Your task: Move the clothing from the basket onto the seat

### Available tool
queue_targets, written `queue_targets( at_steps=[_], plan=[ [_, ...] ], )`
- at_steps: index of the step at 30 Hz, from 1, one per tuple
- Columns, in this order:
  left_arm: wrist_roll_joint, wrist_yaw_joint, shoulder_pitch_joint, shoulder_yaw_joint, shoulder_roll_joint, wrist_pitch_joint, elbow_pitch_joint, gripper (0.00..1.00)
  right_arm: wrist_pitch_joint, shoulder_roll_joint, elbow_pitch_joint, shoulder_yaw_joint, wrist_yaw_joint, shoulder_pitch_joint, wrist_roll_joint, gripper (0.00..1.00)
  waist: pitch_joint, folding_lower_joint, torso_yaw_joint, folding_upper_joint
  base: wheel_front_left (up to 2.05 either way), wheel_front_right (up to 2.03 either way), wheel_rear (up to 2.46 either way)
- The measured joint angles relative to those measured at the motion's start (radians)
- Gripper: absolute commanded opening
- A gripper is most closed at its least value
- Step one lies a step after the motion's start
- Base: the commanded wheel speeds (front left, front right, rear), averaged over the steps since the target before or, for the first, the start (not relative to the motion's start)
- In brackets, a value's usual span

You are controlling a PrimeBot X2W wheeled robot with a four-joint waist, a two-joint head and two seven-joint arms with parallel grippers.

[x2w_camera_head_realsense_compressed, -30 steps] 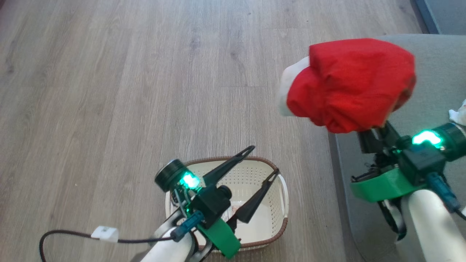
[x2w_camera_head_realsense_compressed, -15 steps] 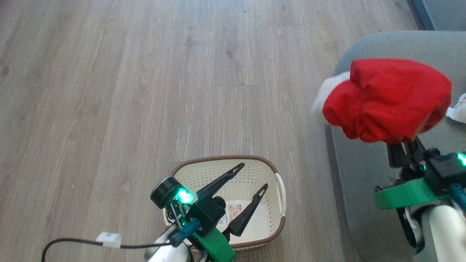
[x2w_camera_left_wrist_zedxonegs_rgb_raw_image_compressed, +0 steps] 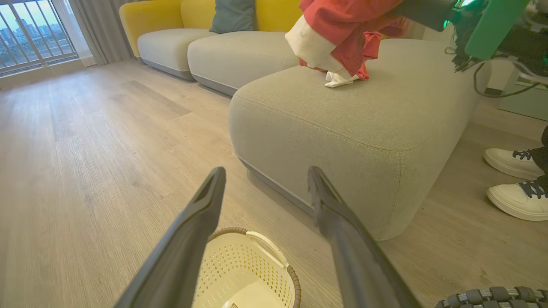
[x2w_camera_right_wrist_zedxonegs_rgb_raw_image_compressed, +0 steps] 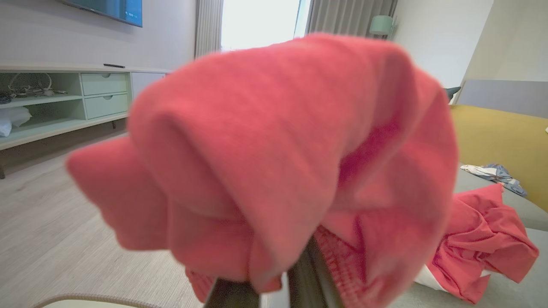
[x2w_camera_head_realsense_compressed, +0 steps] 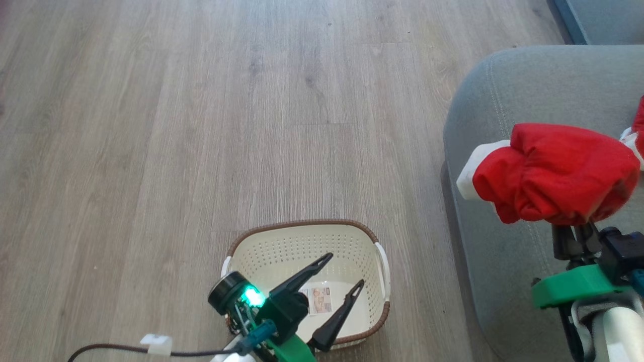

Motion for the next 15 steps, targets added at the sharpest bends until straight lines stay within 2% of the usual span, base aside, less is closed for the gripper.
queue_targets(
  at_steps=[15],
  plan=[
    [-0.009,0.000,0.001,0.010,-0.005,0.000,0.013,1.00,0.000,0.000,0.007,-0.010,0.000,0.000,0.007,0.00,0.005,0.0000,-0.029,0.0000,0.00,0.00,0.00]
  ],
)
